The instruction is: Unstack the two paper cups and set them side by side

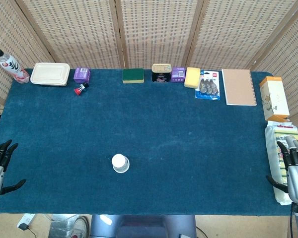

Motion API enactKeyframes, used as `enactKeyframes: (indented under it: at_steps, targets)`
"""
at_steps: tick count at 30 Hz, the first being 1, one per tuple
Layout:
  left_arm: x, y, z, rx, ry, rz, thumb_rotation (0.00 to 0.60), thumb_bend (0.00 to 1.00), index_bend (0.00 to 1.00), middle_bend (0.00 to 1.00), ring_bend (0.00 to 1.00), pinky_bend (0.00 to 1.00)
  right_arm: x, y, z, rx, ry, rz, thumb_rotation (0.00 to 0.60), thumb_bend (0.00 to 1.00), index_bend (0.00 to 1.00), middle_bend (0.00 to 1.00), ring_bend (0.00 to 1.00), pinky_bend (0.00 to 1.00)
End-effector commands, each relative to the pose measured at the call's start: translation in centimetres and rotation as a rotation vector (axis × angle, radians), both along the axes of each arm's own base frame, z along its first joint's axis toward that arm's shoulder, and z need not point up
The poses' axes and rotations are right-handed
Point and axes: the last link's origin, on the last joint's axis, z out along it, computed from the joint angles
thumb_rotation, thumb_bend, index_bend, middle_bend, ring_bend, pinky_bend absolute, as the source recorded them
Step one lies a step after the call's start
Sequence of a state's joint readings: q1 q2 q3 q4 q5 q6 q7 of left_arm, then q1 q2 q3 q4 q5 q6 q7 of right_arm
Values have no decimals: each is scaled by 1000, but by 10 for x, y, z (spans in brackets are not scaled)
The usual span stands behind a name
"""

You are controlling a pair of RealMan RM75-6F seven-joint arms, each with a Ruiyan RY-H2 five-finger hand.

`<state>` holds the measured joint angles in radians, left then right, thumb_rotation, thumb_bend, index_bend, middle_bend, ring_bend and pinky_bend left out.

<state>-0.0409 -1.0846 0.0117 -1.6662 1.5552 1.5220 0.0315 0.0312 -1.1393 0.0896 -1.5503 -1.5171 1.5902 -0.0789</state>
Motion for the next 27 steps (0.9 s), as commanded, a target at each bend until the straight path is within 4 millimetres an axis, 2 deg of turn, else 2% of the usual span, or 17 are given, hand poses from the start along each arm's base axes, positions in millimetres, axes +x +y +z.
enactKeyframes:
  at_steps: [1, 8, 12, 17, 21, 27]
  targets:
    - [0, -1, -1, -1, 3, -5, 600, 117, 0, 0, 0, 139, 0, 3, 0, 38, 25, -62, 600, 0, 87, 19, 0, 0]
    - [5, 4, -6, -17, -7, -23, 600, 117, 0, 0, 0, 139, 6, 5, 3, 31, -9, -39, 600, 0, 87, 14, 0, 0]
    - [20, 18, -12, -41, -33, -62, 600, 116, 0, 0, 0, 139, 5, 4, 4, 33, -20, -36, 600, 0, 87, 10, 0, 0]
    - [66, 46, -27, -140, -30, -177, 600, 116, 0, 0, 0, 139, 2, 2, 5, 45, -44, -46, 600, 0, 90, 6, 0, 0]
    - [99, 58, -44, -226, -33, -227, 600, 115, 4, 0, 0, 138, 4, 4, 7, 48, -65, -33, 600, 0, 95, 5, 0, 0]
    - [140, 74, -68, -305, 4, -247, 600, 115, 164, 0, 0, 139, 2, 5, 10, 53, -84, -31, 600, 0, 101, 5, 0, 0]
